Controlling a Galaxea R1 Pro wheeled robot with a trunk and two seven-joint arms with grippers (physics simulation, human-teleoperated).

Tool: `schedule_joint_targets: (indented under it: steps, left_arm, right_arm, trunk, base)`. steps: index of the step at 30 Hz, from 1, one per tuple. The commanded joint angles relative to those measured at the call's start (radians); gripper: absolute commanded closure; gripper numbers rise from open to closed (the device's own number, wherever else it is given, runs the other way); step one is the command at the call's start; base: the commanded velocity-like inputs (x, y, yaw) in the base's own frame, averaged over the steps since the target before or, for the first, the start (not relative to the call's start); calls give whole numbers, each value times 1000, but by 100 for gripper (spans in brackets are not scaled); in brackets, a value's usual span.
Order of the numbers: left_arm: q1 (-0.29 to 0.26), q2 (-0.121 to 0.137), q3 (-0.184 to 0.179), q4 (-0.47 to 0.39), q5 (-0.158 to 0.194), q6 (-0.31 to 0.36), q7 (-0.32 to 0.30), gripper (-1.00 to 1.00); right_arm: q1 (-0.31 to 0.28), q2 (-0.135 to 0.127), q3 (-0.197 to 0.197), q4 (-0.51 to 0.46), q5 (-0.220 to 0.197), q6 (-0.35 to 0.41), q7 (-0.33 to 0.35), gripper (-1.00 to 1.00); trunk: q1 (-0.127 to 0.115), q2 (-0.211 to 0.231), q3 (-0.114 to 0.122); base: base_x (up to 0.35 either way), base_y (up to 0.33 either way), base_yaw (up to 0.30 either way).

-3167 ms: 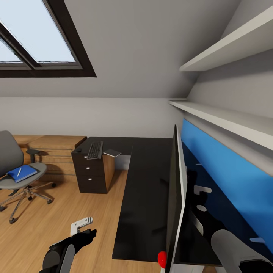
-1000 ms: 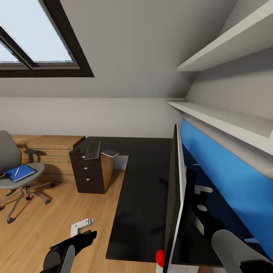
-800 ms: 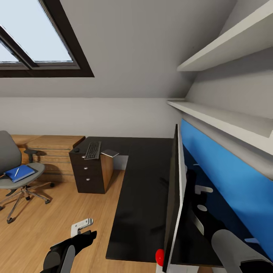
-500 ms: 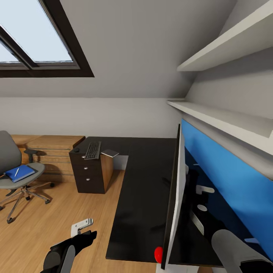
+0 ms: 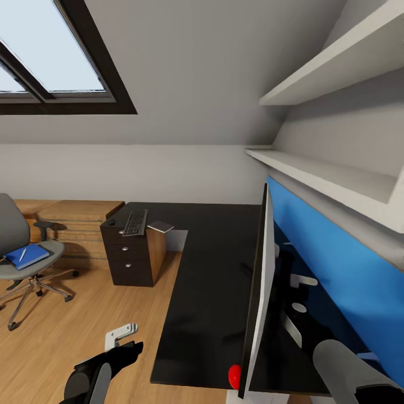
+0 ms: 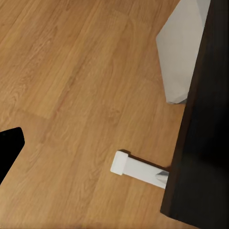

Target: In the bedroom, organize the workspace by keeping the computer under the desk, ensuring the monitor is on the desk, placing the keyboard on the desk next to the monitor, placing the mouse on the desk next to the keyboard, moving the folder from the swivel chair onto the desk next to the mouse, stacking the notebook on top of the folder with the pen on top of the notebook, and positioning the swivel chair next to the desk.

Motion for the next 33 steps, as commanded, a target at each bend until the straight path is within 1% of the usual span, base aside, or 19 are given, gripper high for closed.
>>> schedule_joint_targets:
  steps: [1,6,14,23,27,33]
  left_arm:
    - [-1,-1,1,-1,11,4,7,-100]
    - [0,-1,1,0,11,4,7,-100]
    - [-1,-1,1,0,8,3,9,-100]
    - [-1,-1,1,0,8,4,9,-100]
    - [-1,-1,1,0,8,4,9,-100]
    - [-1,-1,1,0,8,4,9,-100]
  right_arm:
    - [-2,-1,8,-2,-4,-5,-7,100]
    - [-2,-1,8,-2,-4,-5,-7,100]
    - [-2,-1,9,-2,-4,-5,-7,100]
    - [-2,-1,10,-2,-4,-19,-7,100]
    - [-2,-1,11,-2,-4,-43,-6,100]
    - [-2,-1,11,-2,-4,-48,-6,100]
  trunk:
    - [0,-1,-1]
    - [0,-1,-1]
    - [0,-1,-1]
    - [0,-1,-1]
    - [0,-1,-1]
    - [0,-1,-1]
  base:
    - [0,-44,0]
    - [0,-18,0]
    - [119,-125,0]
    - [12,-12,0]
    - [0,0,0]
    - [0,0,0]
